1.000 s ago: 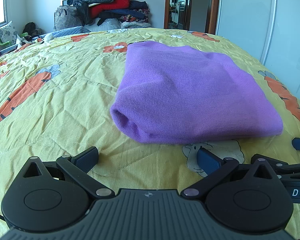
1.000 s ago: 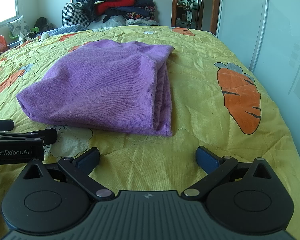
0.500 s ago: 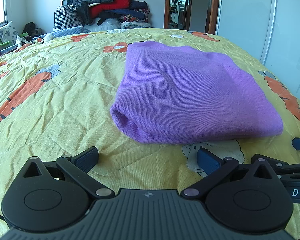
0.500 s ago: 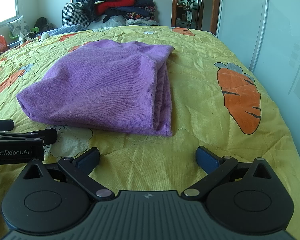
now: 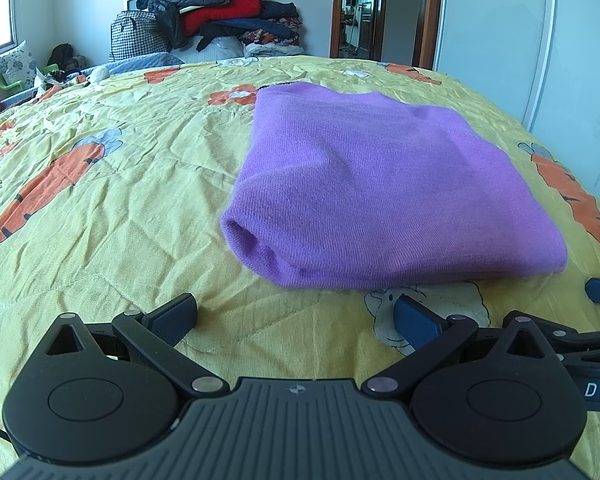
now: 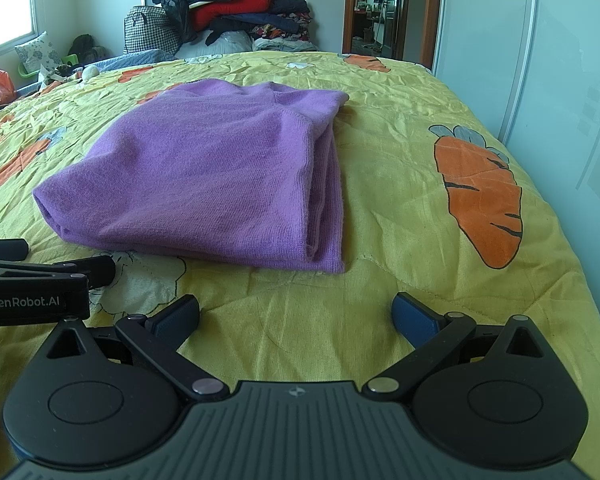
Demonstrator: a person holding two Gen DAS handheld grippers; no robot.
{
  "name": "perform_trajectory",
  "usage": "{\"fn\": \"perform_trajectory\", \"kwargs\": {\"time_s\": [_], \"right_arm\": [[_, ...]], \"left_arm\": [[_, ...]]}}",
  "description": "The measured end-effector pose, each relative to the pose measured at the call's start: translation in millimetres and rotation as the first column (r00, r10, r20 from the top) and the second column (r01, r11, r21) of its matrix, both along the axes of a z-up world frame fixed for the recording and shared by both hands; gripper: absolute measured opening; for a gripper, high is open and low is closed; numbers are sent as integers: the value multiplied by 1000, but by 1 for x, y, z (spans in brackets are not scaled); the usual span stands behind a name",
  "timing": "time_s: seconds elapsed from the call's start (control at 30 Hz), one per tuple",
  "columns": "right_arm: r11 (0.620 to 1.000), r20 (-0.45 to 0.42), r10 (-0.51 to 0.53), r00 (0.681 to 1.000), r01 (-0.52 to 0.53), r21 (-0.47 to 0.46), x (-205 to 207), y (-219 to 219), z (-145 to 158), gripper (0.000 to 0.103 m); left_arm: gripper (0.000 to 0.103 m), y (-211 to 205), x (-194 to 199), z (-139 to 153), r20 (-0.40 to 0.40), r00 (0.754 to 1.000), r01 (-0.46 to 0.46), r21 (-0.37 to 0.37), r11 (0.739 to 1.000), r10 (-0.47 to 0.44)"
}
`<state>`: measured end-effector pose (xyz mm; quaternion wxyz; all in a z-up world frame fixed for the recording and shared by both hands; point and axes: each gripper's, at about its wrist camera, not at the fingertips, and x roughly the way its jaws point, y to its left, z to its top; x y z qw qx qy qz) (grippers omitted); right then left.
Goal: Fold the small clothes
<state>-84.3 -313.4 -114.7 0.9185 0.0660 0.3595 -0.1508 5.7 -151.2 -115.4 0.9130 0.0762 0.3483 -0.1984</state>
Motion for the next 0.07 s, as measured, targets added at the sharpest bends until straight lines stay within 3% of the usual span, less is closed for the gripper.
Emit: {"fn": "perform_trajectory", "kwargs": {"time_s": [0.07], "right_arm": [[1000, 0, 0, 1000, 0, 0, 0, 0, 0, 103]], "left_arm": [[103, 0, 2, 0, -1, 1000, 0, 2, 1000, 0]]}}
